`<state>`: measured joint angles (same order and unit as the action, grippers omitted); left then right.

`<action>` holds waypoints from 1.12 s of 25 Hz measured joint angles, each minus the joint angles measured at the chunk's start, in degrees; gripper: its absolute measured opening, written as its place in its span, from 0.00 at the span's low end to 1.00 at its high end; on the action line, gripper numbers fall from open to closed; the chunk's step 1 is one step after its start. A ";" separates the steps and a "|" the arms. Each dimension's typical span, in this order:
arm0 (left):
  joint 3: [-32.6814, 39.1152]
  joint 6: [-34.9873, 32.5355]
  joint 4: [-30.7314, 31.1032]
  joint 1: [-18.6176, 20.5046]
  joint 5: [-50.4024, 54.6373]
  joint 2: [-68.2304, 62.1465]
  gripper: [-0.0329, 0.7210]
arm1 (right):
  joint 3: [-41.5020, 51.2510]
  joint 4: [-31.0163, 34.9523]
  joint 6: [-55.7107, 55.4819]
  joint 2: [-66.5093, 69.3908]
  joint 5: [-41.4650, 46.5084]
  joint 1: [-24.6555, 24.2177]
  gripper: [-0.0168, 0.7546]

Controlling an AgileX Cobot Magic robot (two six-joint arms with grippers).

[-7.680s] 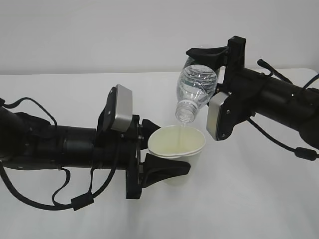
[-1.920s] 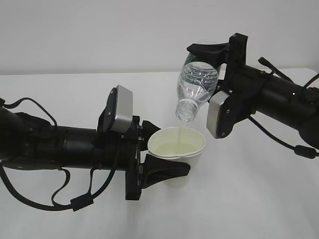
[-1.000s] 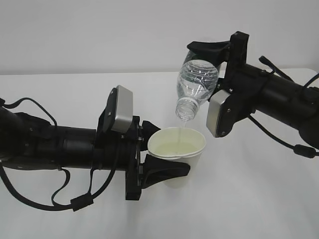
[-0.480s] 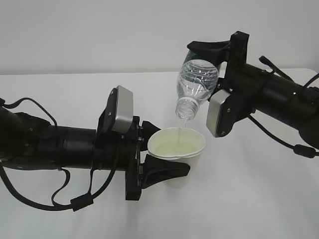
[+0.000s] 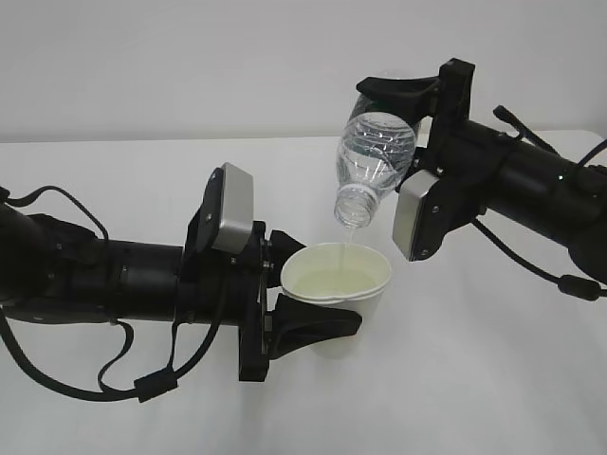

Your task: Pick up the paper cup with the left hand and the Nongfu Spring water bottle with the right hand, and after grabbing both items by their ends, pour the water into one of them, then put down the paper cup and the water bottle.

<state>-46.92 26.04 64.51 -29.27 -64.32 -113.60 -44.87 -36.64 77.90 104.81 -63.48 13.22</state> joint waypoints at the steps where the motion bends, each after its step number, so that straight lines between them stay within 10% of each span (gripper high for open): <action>1: 0.00 0.00 0.00 0.00 0.00 0.00 0.61 | 0.00 0.00 0.00 0.00 0.00 0.00 0.65; 28: 0.00 0.00 0.09 0.00 0.09 0.00 0.61 | 0.00 0.25 0.48 0.00 0.00 0.00 0.65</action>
<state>-46.92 26.04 64.60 -29.27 -64.23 -113.60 -44.87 -36.39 78.38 104.81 -63.48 13.22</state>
